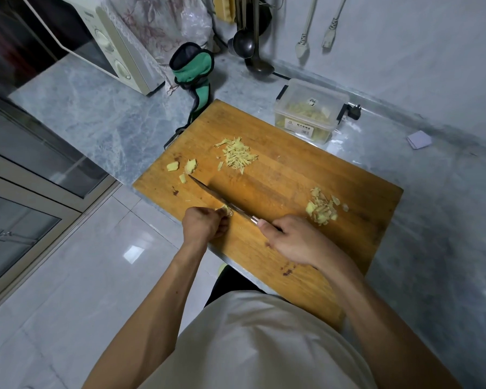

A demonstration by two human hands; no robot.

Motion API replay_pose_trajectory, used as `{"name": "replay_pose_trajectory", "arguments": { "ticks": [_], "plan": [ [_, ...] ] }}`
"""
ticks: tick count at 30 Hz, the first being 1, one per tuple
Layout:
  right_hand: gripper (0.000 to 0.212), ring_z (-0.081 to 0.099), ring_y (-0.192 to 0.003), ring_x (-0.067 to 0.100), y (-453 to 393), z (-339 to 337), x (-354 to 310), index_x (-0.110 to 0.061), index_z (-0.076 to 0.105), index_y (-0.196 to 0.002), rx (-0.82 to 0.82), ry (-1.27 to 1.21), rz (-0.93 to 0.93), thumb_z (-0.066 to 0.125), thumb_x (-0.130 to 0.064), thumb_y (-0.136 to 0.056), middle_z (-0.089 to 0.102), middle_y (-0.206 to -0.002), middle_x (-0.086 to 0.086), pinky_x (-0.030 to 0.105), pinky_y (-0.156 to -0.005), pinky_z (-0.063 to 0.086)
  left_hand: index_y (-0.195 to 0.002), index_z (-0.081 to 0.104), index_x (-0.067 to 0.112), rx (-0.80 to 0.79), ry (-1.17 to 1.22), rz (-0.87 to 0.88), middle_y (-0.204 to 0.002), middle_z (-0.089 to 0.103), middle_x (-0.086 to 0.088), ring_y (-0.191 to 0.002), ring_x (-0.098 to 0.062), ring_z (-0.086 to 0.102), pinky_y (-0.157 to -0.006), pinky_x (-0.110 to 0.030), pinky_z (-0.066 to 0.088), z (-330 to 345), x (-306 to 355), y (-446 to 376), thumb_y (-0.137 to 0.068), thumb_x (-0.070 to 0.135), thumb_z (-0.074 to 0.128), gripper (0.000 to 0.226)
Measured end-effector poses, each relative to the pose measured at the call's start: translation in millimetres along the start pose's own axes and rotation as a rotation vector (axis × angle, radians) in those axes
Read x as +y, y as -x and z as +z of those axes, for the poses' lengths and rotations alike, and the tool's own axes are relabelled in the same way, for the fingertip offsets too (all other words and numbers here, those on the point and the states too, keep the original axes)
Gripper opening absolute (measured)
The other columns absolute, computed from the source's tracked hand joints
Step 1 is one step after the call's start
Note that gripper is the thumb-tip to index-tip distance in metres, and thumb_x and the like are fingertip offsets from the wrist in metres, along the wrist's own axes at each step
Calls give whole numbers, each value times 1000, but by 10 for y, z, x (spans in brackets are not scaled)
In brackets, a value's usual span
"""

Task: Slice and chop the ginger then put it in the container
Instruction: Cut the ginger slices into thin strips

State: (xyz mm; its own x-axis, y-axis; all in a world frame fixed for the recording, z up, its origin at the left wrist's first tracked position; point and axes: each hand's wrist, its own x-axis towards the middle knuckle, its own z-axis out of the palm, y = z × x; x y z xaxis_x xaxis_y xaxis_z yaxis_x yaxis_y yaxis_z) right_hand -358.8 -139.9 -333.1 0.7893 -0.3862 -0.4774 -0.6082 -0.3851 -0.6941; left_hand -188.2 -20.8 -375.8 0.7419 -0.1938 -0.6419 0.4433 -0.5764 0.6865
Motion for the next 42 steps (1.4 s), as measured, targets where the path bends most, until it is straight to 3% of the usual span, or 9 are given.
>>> {"name": "replay_pose_trajectory", "arguments": {
  "ticks": [5,10,12,15,18,20,26,31,42],
  "plan": [
    [58,42,-51,18,-38,-35,-47,-17,38,-65,-6,34,-9,37,-63,-101,41,-59,3,31,-51,26,-85,71,5,17,36,-26,-68,71,-6,-50,-15,62,-42,-19,47,32,-43,-11,-94,26,67,23],
    [57,49,-51,22,-17,-10,-13,-17,40,-66,5,17,-18,38,-61,-102,41,-58,0,33,-54,30,-79,72,9,46,45,-3,-68,71,-5,-55,-17,65,-51,-26,54,25,-64,20,-95,36,64,33],
    [56,43,-51,20,-11,-13,-18,-16,44,-69,6,-1,-15,38,-61,-101,41,-60,1,33,-55,30,-83,74,13,157,-174,258,-79,74,-2,-73,-19,69,-69,-32,57,-41,-188,15,-94,38,64,29],
    [58,40,-51,18,-12,-44,-47,-15,50,-74,-19,-9,6,34,-64,-101,43,-62,3,33,-55,32,-108,73,13,153,-536,882,-110,68,-3,-95,-20,63,-80,-26,50,-178,-385,18,-92,17,63,19],
    [73,43,-48,17,-17,-63,-123,-1,60,-82,-67,25,35,30,-64,-102,50,-62,4,31,-53,34,-112,72,8,64,-691,1116,-116,66,-8,-102,-25,63,-76,-33,56,-170,-464,-80,-95,23,53,29],
    [76,48,-48,16,-27,-62,-140,4,66,-92,-91,39,64,30,-62,-103,59,-67,7,30,-53,38,-110,73,5,77,-724,1132,-112,68,-9,-98,-27,65,-70,-39,59,-139,-474,-148,-94,23,51,32],
    [65,43,-49,20,29,20,-160,-14,40,-59,-13,114,-2,28,-59,-105,43,-54,3,35,-52,34,-108,74,6,111,-628,1129,-106,70,-9,-90,-27,69,-68,-37,60,-85,-607,-267,-87,9,63,24],
    [70,53,-53,26,153,150,-224,-5,52,-65,56,195,-67,28,-56,-106,53,-58,8,39,-50,37,-96,74,4,151,-633,1097,-97,68,-15,-80,-35,66,-54,-34,54,-8,-632,-200,-83,1,72,13],
    [70,58,-62,25,211,161,-315,-1,60,-76,75,299,-57,27,-55,-106,58,-70,11,32,-47,32,-89,75,0,204,-491,1096,-92,70,-15,-78,-34,67,-60,-31,51,44,-642,-165,-79,-9,71,14]
  ]
}}
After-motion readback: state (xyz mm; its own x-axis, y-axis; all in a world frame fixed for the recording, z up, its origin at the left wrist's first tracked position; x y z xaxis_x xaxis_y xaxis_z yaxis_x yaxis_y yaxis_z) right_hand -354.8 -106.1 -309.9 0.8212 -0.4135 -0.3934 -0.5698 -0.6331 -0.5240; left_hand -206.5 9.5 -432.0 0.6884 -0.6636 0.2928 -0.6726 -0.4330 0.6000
